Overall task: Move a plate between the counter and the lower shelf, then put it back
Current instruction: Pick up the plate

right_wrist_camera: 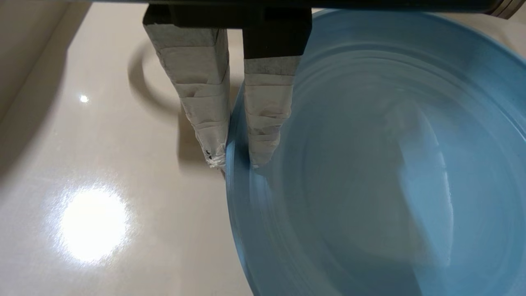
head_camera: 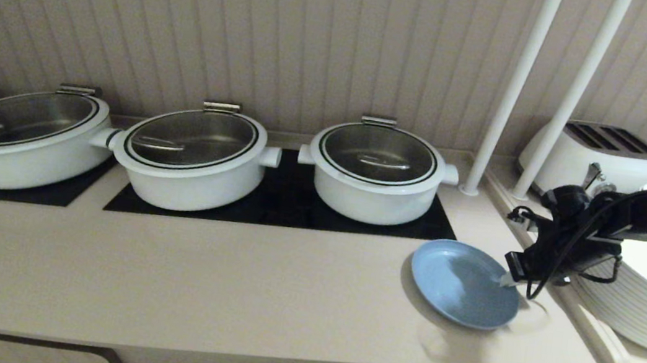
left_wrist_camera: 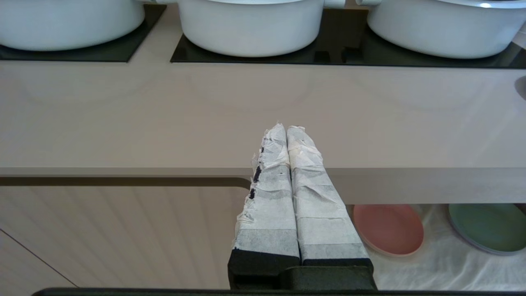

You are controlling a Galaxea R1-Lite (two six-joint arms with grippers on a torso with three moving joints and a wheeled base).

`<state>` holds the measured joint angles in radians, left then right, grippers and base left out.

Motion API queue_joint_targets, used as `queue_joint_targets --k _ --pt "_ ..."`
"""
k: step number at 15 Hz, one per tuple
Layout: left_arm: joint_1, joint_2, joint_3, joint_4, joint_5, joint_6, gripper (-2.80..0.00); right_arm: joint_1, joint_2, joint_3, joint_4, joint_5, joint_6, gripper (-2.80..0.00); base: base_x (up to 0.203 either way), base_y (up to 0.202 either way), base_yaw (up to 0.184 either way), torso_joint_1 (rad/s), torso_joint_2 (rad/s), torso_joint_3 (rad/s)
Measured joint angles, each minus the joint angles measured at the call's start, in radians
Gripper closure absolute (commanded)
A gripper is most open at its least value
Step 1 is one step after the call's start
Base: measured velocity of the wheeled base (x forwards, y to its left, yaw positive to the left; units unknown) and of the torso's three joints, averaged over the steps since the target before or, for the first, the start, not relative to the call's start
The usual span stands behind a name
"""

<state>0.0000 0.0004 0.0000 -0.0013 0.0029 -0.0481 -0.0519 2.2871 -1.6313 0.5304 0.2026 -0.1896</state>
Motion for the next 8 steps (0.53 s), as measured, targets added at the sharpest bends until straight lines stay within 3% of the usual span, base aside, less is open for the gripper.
queue_joint_targets --k 8 --pt "0.0 0.0 0.0 0.0 0.0 0.0 0.0 0.0 -0.055 0.037 0.013 -0.001 0.001 0.0 0.0 0.0 0.0 0.0 0.0 0.0"
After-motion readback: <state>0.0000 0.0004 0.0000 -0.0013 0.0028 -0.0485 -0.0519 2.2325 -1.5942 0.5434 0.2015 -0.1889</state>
